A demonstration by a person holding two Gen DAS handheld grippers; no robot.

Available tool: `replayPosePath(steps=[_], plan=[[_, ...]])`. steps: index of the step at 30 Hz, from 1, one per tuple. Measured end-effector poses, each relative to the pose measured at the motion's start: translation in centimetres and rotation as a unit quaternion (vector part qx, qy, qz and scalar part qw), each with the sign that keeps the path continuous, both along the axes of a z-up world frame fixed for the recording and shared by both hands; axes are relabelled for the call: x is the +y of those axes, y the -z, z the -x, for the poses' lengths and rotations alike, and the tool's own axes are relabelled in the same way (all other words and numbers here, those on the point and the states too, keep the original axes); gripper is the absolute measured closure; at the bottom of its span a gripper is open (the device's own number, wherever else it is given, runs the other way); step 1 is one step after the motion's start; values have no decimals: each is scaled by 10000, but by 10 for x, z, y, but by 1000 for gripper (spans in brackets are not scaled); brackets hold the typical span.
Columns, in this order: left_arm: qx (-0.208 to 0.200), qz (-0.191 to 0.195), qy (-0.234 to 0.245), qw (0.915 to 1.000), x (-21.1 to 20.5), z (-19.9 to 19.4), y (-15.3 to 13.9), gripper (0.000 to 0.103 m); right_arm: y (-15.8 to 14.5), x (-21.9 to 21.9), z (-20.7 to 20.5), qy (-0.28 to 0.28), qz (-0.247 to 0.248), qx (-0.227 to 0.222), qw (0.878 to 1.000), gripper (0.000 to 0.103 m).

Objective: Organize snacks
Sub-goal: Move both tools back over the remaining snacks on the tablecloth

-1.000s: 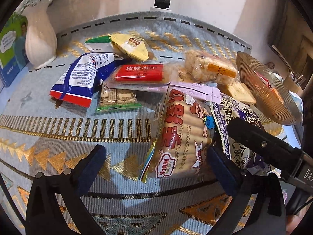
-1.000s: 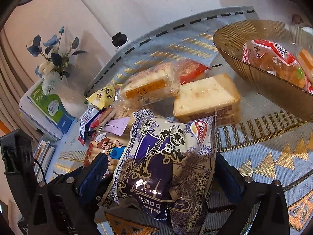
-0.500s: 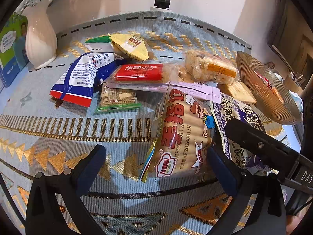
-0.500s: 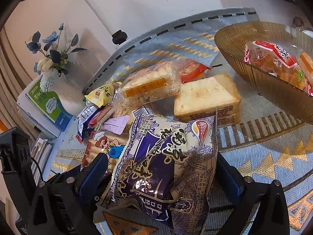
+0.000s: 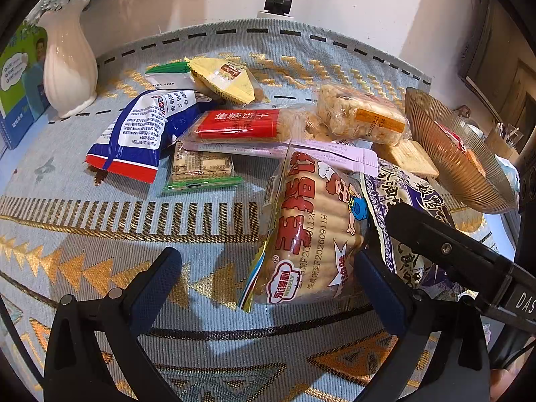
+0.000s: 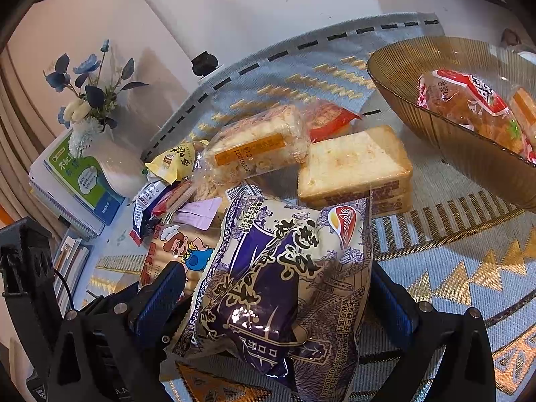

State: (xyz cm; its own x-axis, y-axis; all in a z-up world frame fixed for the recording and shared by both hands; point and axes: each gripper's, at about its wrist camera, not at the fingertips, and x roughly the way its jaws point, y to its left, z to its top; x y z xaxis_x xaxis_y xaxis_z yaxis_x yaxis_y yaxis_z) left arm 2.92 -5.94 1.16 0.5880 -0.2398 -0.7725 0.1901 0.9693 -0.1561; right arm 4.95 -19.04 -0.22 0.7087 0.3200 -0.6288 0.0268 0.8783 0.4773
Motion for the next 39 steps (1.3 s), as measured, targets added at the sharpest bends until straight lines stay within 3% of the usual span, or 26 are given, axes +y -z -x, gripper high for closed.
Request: replayPosePath(steps=[39], plan=[[-12, -2, 9, 10000, 0, 0, 0, 0, 0, 2, 2, -12, 32, 8, 10000, 0]])
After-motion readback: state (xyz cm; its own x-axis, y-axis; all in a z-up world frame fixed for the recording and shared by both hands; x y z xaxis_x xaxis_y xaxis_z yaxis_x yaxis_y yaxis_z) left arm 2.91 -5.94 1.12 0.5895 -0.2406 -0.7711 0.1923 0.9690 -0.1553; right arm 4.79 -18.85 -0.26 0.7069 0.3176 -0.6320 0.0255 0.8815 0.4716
